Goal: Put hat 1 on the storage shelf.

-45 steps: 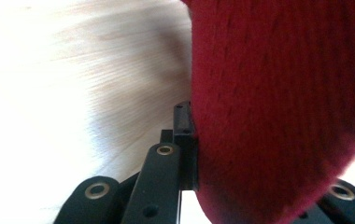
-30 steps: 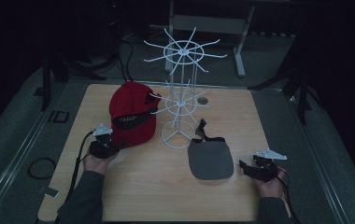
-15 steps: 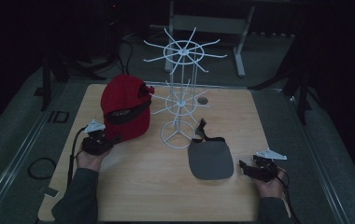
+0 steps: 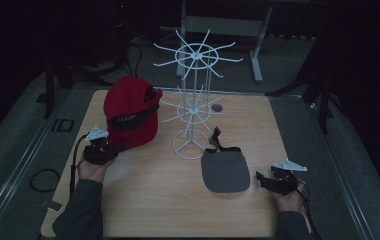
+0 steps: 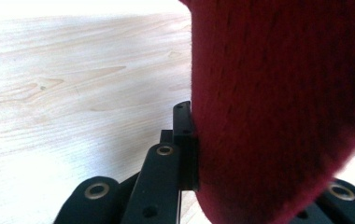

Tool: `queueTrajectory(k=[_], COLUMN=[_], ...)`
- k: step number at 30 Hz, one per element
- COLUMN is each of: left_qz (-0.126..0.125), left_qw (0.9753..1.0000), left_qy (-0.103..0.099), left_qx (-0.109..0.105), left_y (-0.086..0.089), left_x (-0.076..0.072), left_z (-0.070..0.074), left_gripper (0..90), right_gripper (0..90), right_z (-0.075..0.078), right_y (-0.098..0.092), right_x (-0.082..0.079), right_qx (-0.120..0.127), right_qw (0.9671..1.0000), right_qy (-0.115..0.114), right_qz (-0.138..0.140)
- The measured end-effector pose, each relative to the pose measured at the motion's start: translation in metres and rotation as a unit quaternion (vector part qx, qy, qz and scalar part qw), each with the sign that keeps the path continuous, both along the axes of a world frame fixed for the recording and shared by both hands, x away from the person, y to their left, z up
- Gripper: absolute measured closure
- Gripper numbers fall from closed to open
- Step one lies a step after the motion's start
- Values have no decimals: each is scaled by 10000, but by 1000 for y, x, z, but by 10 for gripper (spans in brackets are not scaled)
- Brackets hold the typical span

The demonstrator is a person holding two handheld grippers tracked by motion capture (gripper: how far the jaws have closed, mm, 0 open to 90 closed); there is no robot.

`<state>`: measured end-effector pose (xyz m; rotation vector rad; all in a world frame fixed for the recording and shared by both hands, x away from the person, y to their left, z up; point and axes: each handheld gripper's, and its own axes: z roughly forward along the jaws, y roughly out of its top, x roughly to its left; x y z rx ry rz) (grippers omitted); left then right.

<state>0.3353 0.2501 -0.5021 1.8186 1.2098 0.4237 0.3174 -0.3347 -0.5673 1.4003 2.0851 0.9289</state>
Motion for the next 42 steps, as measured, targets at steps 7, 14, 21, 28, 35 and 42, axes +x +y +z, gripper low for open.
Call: queueTrajectory(k=[7, 14, 21, 28, 35, 42], left_qz=[-38, -9, -16, 4, -9, -12], left_qw=[10000, 9999, 9998, 9995, 9993, 9991], left_qy=[-51, -107, -217, -304, -371, -415], left_qx=[5, -13, -22, -29, -13, 74], left_y=[-1, 0, 2, 4, 5, 6], left_x=[-1, 0, 1, 1, 1, 1], left_z=[6, 12, 22, 30, 38, 44], left_gripper=[857, 857, 857, 857, 856, 857], right_gripper=[305, 304, 304, 304, 303, 304], right_z=[0, 0, 0, 0, 0, 0], right_y=[0, 0, 0, 0, 0, 0], right_x=[0, 0, 0, 0, 0, 0], right_qx=[0, 1, 2, 2, 2, 2], right_qw=[10000, 10000, 10000, 10000, 10000, 10000], right_qy=[1, 1, 1, 2, 3, 2], right_qz=[-1, 2, 1, 2, 1, 2])
